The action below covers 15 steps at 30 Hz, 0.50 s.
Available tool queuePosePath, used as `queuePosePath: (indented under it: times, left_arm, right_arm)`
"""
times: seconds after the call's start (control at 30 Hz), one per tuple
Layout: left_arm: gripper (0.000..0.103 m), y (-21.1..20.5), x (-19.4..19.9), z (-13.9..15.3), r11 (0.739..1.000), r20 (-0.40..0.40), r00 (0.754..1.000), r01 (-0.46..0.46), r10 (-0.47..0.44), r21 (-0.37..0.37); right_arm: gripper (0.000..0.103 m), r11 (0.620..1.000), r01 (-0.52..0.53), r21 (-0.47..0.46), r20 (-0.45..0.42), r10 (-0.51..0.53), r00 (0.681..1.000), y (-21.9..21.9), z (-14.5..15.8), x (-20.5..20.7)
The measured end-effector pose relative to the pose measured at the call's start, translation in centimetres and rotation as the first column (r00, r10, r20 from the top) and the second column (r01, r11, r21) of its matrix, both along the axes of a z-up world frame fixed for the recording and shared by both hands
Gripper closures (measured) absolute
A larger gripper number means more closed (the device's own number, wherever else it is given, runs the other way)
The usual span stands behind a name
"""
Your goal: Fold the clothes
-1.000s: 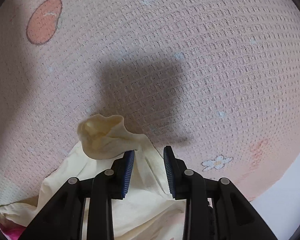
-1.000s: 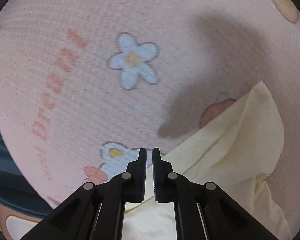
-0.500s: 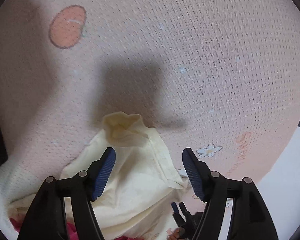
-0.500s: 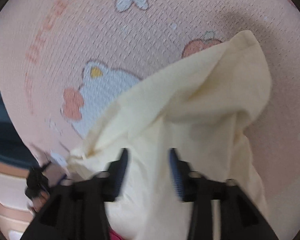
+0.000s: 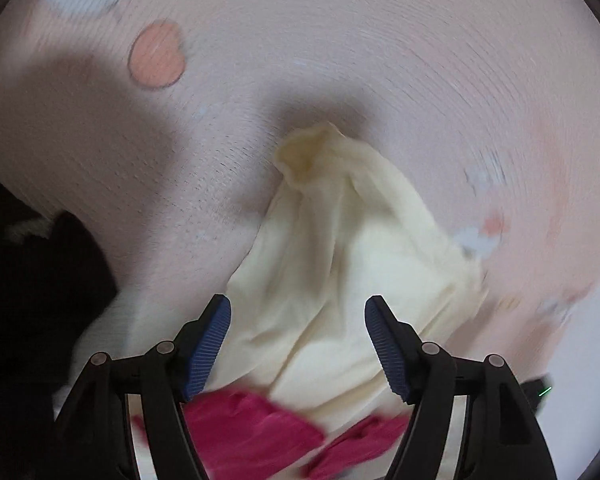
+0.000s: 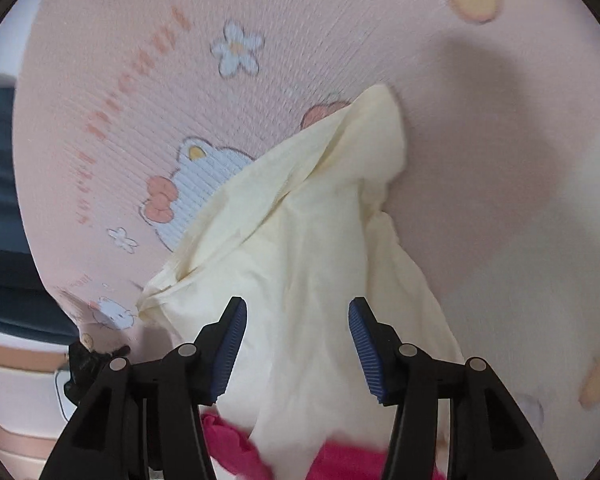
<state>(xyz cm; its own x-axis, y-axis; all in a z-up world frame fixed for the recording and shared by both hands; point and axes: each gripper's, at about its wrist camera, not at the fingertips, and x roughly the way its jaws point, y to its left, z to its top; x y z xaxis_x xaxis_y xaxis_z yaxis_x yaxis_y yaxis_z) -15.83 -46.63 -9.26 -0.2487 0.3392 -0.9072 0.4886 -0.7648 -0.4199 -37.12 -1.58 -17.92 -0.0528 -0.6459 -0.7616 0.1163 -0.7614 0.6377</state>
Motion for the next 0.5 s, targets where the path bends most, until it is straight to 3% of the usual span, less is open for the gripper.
queuePosePath:
  times: [0.07, 0.13, 0.2, 0.23, 0.3, 0.4, 0.5]
  left_arm:
    - [0.035, 1.6, 1.8, 1.9, 0.996, -0.027, 0.997, 0.069, -0.071, -0.064]
    - [0.035, 2.7, 3.1, 2.3, 0.994, -0.064, 0.994, 0.089, -0.093, -0.07]
    - [0.035, 3.9, 5.3, 2.8, 0.992, -0.095, 0.989, 0.104, -0.11, -0.065]
    - [0.035, 4.9, 6.1, 1.0, 0.989, -0.097, 0.987, 0.118, -0.126, -0.085]
    - [0.035, 5.9, 7.5, 1.0, 0.975, -0.11, 0.977, 0.164, -0.181, -0.147]
    - [0.035, 7.2, 12.1, 3.2, 0.922, -0.162, 0.945, 0.222, -0.284, -0.317]
    - [0.035, 8.1, 16.2, 3.1, 0.859, -0.22, 0.911, 0.217, -0.349, -0.464]
  right_arm:
    - [0.05, 1.0, -0.002, 0.008, -0.034, 0.002, 0.999, 2.2, 2.0, 2.5]
    - [0.049, 1.0, -0.005, 0.006, -0.078, 0.005, 0.997, 6.3, 4.9, 3.9]
    - [0.038, 1.0, -0.012, 0.013, -0.116, 0.014, 0.993, 0.6, 4.8, 8.4]
    - [0.037, 0.999, -0.023, 0.024, -0.14, 0.027, 0.99, -0.1, 5.0, 9.7]
    - [0.037, 0.997, -0.063, 0.05, -0.186, 0.071, 0.98, 0.2, 5.9, 12.1]
    - [0.037, 0.987, -0.116, 0.109, -0.252, 0.14, 0.958, 2.1, 7.1, 15.1]
    - [0.037, 0.993, -0.099, 0.07, -0.277, 0.114, 0.954, 3.3, 7.7, 17.8]
